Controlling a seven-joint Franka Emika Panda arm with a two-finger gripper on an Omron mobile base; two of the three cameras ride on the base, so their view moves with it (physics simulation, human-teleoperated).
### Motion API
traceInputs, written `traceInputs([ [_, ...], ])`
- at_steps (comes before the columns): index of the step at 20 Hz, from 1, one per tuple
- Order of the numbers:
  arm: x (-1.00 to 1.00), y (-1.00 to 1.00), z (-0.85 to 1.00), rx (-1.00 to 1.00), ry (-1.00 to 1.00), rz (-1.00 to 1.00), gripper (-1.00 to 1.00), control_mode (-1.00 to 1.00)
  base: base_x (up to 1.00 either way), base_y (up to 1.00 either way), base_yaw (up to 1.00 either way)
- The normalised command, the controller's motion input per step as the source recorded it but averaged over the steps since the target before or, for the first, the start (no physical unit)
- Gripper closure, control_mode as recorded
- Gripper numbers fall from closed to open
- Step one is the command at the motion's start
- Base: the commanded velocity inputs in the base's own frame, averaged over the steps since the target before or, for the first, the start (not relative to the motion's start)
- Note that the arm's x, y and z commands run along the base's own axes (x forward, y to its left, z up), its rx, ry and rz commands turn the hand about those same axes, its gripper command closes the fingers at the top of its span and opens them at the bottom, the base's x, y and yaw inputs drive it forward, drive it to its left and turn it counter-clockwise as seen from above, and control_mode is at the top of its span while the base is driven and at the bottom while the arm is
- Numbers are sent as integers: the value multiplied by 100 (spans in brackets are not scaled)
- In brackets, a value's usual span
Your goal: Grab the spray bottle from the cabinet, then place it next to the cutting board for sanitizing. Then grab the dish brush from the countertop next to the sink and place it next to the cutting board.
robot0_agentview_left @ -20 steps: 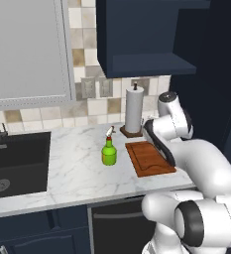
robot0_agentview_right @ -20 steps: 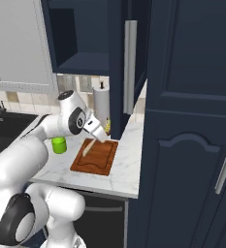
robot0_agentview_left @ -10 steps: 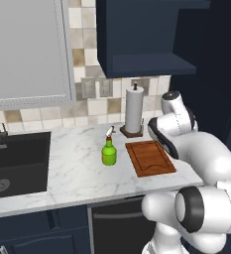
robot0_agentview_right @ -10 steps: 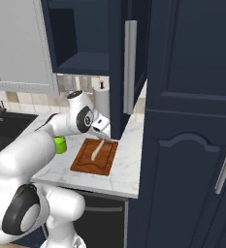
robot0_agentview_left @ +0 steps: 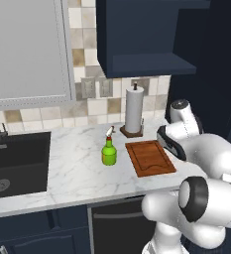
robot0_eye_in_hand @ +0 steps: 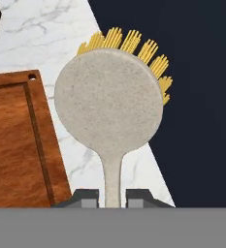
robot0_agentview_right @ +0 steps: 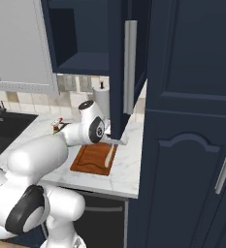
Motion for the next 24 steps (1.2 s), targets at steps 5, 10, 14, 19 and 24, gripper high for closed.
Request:
traceInputs([
  [5,27,-15,-39,-2,9,20,100,-100,0,0,0],
  [10,28,-11,-40,-2,6,21,100,-100,0,0,0],
  [14,29,-14,-35,-2,0,8,100,-100,0,0,0],
  [19,29,0,-36,-1,0,1,100,-100,0,0,0],
  [24,31,0,-42,0,0,0,100,-100,0,0,0],
])
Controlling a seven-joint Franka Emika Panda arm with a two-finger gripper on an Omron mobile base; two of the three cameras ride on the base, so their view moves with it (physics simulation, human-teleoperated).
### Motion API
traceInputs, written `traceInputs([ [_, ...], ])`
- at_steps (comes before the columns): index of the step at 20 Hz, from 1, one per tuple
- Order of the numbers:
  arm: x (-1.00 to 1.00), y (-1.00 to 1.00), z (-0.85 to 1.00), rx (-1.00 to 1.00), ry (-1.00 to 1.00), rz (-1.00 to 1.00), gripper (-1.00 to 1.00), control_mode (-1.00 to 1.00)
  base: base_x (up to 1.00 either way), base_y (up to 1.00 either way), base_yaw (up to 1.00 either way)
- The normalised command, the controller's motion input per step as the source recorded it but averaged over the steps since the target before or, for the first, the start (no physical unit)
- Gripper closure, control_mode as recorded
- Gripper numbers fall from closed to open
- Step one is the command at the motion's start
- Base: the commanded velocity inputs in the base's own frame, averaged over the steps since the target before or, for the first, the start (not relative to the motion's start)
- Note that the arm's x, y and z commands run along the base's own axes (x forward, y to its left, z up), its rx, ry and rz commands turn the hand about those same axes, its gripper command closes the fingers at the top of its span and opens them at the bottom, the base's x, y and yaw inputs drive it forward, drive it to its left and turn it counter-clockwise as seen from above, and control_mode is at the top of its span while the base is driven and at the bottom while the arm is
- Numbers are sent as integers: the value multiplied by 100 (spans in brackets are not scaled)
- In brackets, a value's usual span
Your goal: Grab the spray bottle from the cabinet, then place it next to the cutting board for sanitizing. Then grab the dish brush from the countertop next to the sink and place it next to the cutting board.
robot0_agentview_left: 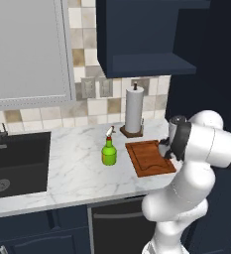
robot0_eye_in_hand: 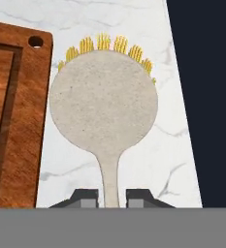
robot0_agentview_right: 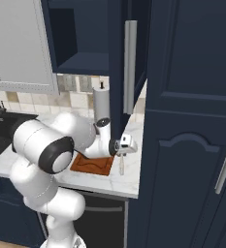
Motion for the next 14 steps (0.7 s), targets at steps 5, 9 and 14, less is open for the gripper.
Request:
traceInputs([
  [5,33,0,-45,0,0,0,100,-100,0,0,0],
  [9,29,0,-41,0,0,0,100,-100,0,0,0],
  [14,27,1,-46,0,1,0,100,-100,0,0,0],
])
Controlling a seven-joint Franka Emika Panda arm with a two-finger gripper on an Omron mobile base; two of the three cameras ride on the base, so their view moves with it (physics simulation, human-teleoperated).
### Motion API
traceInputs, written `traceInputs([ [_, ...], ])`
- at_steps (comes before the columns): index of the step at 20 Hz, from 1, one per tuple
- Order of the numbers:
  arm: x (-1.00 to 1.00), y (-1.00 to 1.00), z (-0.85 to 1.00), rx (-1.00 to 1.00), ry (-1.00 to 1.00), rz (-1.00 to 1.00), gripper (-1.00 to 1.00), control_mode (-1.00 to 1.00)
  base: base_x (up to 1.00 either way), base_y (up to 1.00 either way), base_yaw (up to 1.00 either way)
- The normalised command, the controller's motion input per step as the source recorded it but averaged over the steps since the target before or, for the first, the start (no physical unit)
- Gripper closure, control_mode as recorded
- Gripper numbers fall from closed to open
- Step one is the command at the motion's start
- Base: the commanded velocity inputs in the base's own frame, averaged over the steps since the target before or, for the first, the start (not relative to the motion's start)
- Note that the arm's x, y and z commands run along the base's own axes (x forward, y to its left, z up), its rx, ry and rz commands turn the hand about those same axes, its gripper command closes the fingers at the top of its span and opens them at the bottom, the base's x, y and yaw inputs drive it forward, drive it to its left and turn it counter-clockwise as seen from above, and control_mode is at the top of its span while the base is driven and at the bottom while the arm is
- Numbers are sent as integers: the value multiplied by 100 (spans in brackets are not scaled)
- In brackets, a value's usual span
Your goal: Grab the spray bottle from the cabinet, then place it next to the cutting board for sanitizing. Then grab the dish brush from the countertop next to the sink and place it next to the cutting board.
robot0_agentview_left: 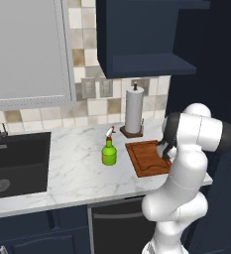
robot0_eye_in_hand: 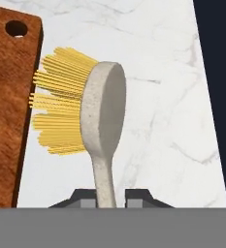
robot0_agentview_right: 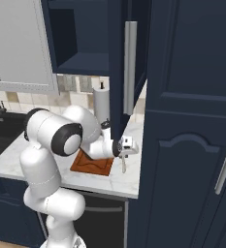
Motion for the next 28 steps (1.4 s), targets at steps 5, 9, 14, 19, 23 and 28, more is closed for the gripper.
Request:
traceInputs([
  [5,8,9,-14,0,1,0,-100,-100,0,0,0],
  [9,-10,7,26,0,0,0,-100,-100,0,0,0],
  [14,-23,18,45,0,0,0,-100,-100,0,0,0],
  [19,-39,41,70,0,0,0,-100,-100,0,0,0],
  [23,-40,50,77,0,0,0,-100,-100,0,0,0],
  [28,-46,16,93,0,-3,-1,-100,-100,0,0,0],
])
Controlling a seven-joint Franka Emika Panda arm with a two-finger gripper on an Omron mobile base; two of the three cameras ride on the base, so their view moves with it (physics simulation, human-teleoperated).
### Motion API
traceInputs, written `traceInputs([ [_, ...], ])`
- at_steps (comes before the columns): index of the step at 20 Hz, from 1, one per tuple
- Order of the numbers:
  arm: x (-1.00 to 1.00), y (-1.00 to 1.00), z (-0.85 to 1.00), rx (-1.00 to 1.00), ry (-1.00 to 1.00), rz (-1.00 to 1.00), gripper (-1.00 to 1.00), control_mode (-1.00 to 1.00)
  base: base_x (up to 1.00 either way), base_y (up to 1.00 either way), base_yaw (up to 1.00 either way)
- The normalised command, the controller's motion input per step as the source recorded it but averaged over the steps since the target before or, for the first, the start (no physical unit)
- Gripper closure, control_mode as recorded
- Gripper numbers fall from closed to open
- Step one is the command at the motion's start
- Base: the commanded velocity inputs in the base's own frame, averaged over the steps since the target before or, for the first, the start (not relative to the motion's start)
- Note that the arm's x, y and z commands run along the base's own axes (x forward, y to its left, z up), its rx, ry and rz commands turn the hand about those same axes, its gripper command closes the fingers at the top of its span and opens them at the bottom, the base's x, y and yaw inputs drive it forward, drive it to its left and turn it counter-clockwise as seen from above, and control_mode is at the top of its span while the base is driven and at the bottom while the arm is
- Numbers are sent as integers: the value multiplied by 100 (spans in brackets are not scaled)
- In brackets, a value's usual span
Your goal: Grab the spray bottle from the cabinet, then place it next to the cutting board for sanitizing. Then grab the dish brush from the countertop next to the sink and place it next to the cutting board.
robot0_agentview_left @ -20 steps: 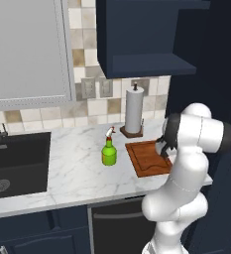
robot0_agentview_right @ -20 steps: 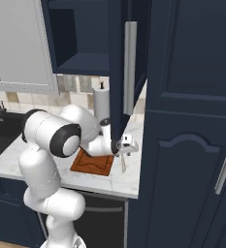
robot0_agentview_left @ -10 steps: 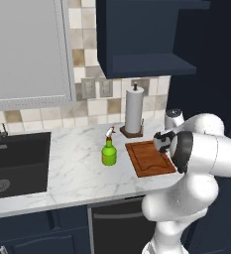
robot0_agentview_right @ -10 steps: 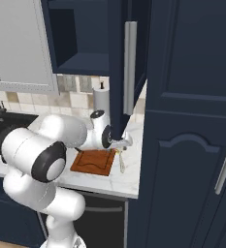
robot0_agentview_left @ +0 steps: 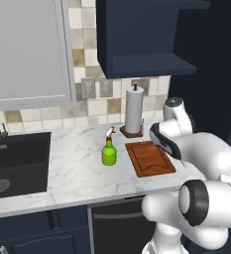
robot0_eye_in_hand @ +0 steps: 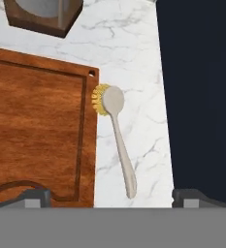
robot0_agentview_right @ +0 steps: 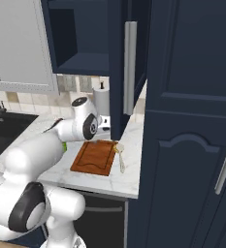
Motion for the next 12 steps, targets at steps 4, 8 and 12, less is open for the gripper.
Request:
traceInputs([
  [4,-45,5,98,0,-3,0,-100,-100,0,0,0],
  [8,-41,0,96,0,0,-1,-100,-100,0,0,0],
  [12,-44,3,97,0,0,-1,-100,-100,0,0,0],
])
